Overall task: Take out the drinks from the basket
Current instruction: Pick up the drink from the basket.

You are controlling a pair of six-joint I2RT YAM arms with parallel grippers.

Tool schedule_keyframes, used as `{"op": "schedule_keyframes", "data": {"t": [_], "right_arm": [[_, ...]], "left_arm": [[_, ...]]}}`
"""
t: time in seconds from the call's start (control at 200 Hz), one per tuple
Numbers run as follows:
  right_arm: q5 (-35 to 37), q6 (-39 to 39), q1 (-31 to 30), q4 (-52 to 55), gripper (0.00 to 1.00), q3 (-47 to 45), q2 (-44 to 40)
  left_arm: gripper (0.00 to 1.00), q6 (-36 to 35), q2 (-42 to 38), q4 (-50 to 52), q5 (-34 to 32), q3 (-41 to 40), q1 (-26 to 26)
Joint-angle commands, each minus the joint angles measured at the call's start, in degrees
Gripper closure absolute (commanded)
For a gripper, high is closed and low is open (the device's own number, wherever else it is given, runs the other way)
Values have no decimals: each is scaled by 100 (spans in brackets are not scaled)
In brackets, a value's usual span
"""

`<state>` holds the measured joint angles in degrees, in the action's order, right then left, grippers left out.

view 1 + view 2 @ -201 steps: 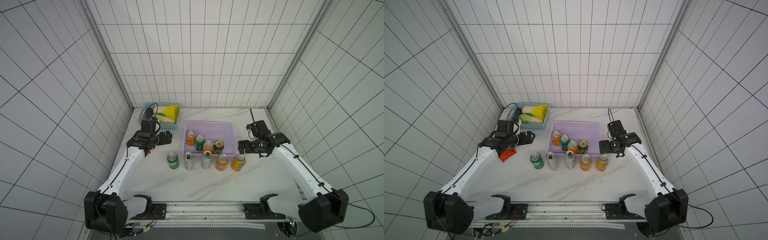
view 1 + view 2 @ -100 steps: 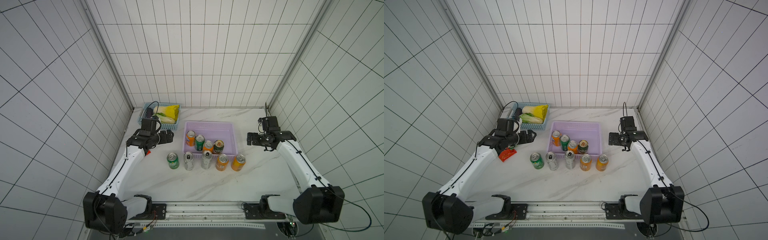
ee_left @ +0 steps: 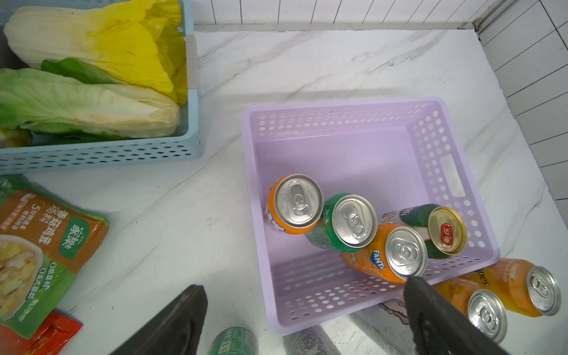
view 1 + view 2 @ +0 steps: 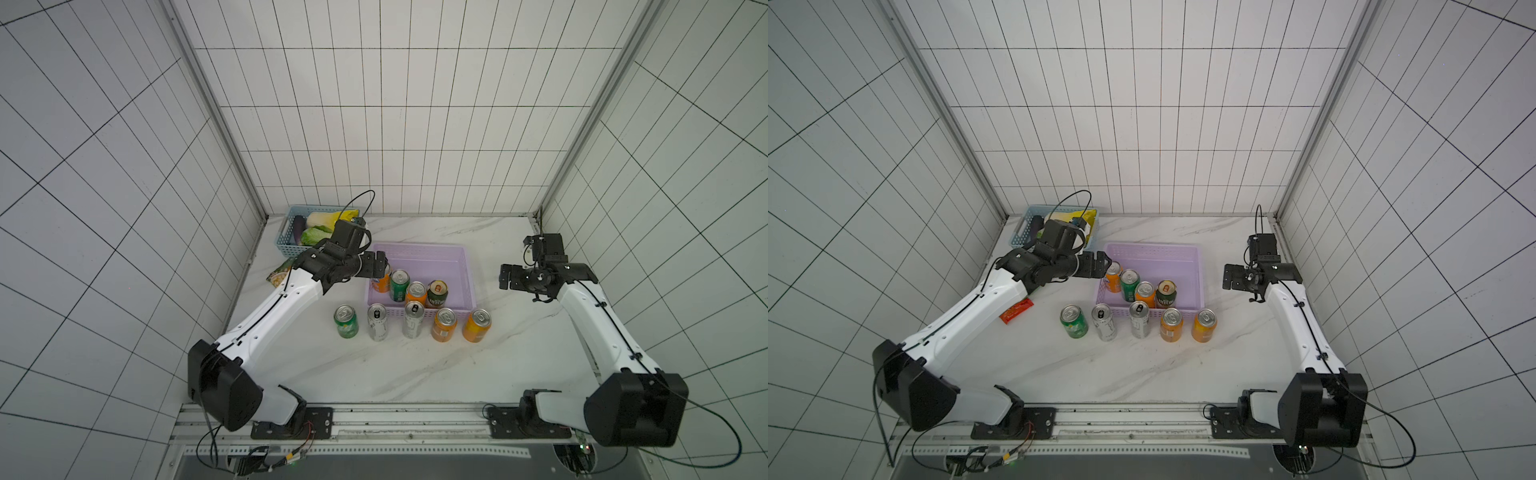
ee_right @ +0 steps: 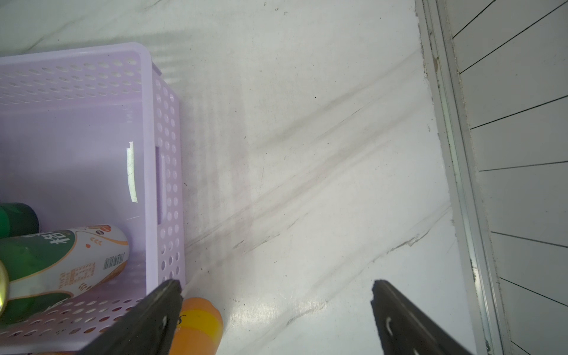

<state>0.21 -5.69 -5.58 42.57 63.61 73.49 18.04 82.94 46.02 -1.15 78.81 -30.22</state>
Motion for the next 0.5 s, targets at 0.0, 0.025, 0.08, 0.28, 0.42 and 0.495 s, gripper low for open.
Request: {"op": "schedule_keyframes", "data": {"t": [0.0, 0.025, 0.08, 0.28, 0.42, 0.495], "right_arm": [[-91, 39, 89, -38, 1, -209, -125], [-98, 41, 97, -38, 1, -214, -125], [-116, 37, 123, -33, 0, -226, -143], [-176, 24, 180, -38, 1, -244, -170], [-190, 22, 223, -184, 0, -257, -207], [-204, 19, 234, -198, 1, -270, -221]], "left_arm": [[2, -90, 393, 284, -320, 401, -215], [2, -90, 495, 320, -356, 473, -257], [2, -75, 697, 388, -433, 655, -328], [2, 366, 1446, 838, -929, 1373, -598], [3, 1133, 2080, 1573, -1560, 2100, -904], [3, 1531, 2486, 2160, -1821, 2636, -1090]]}}
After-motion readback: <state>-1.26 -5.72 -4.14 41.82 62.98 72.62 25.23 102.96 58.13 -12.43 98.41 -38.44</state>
